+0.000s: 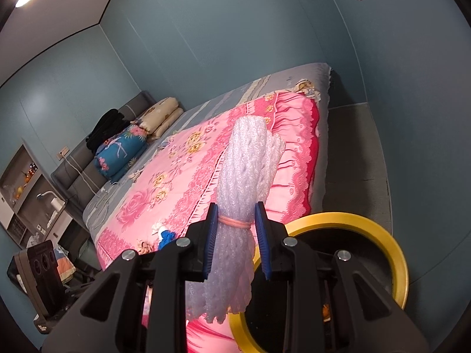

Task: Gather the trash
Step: 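Carry the lavender net with the left tool while the right tool carries the white net to the bin, then open the left tool over the bin while the right tool releases its net, then move both open tools away from the bin toward the bed, then grasp the black plastic bag with the left tool while the right tool grasps the foil packet, then carry the black bag with the left tool while the right tool carries the foil packet to the bin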

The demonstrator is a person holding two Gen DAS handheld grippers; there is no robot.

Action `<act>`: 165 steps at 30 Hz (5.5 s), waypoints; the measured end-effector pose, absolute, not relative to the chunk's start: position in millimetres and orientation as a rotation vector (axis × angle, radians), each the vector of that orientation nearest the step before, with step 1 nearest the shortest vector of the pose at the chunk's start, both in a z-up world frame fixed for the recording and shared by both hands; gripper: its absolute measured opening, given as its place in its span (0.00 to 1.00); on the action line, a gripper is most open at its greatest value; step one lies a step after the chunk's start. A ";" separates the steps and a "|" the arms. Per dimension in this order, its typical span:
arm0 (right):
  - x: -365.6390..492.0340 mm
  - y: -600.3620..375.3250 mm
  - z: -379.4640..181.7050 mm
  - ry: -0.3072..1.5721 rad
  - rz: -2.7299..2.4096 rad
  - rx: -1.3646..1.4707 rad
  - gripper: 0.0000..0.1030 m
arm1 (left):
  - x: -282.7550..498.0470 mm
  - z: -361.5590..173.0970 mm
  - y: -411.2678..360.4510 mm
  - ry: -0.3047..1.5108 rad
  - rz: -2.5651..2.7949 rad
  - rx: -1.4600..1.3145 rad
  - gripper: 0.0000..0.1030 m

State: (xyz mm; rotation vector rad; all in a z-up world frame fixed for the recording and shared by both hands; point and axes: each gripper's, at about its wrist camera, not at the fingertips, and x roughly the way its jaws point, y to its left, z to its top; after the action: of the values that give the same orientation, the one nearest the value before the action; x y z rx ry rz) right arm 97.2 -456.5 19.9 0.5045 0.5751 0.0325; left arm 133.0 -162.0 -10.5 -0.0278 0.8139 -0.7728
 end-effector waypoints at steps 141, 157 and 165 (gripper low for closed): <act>319.6 -144.2 -189.8 1.185 0.178 0.077 0.13 | 232.5 -173.7 122.7 1.054 -0.110 -0.254 0.36; 293.4 -155.2 -141.1 1.096 0.260 0.153 0.10 | 214.3 -146.1 138.1 0.981 -0.105 -0.324 0.35; 268.4 -164.5 -105.9 1.016 0.306 0.183 0.10 | 204.8 -131.5 132.8 0.951 -0.117 -0.319 0.35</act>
State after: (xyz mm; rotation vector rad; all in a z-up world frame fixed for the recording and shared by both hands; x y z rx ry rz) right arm 268.4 -164.5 -105.9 0.1832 1.0161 0.3063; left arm 204.8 132.8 -131.5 -0.3187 0.9508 -0.1173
